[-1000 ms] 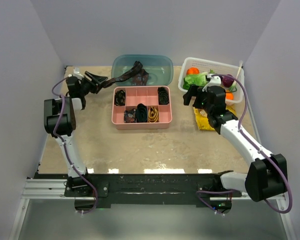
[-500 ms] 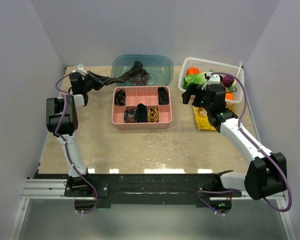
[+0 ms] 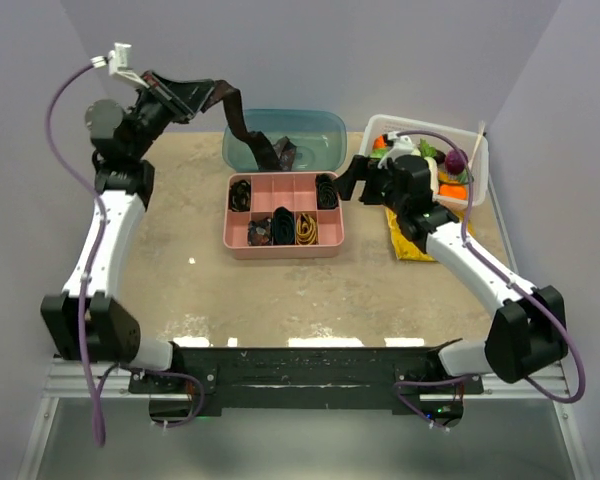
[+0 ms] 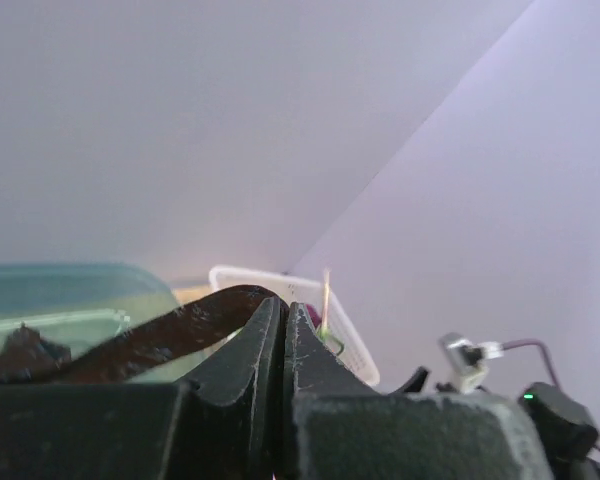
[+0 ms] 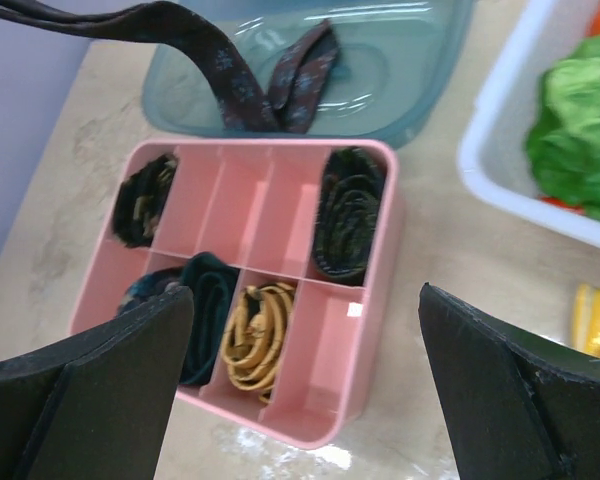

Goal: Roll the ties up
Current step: Pick up the tie from the bin, then place the tie at the center of the board.

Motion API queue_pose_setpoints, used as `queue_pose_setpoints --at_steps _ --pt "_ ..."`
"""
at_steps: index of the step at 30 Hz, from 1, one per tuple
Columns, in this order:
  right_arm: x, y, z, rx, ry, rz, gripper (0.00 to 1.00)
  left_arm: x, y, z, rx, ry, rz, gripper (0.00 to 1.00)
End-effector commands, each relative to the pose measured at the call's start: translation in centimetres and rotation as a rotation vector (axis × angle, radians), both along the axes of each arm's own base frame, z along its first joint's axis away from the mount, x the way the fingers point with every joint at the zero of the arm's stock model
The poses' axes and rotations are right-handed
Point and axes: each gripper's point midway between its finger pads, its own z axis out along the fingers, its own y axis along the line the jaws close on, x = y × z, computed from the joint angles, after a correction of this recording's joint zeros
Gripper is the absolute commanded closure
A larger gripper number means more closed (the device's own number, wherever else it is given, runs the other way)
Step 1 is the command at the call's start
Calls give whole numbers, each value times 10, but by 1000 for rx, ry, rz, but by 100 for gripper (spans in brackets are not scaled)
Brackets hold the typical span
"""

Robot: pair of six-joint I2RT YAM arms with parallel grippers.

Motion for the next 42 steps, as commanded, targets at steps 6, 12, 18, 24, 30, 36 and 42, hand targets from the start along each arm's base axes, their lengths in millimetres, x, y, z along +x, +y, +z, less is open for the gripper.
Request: queue_pose_setpoints --at_steps 6,12,18,24,30,36,42 --pt "-6 102 10 173 56 246 1 -91 34 27 62 -70 216 100" --pt "-1 149 -9 363 185 339 1 -124 33 29 97 -82 221 100" --pt "8 188 -27 553 290 387 1 -152 32 31 106 -115 212 100" --pt "25 207 -30 707 331 385 1 -186 26 42 114 -188 183 100" --pt "43 216 -29 769 355 340 1 -213 22 49 125 -232 164 100" --pt "59 223 -38 830 385 312 1 -231 24 57 137 -265 181 100" --pt "75 233 -52 803 432 263 1 -246 18 59 142 -295 144 100"
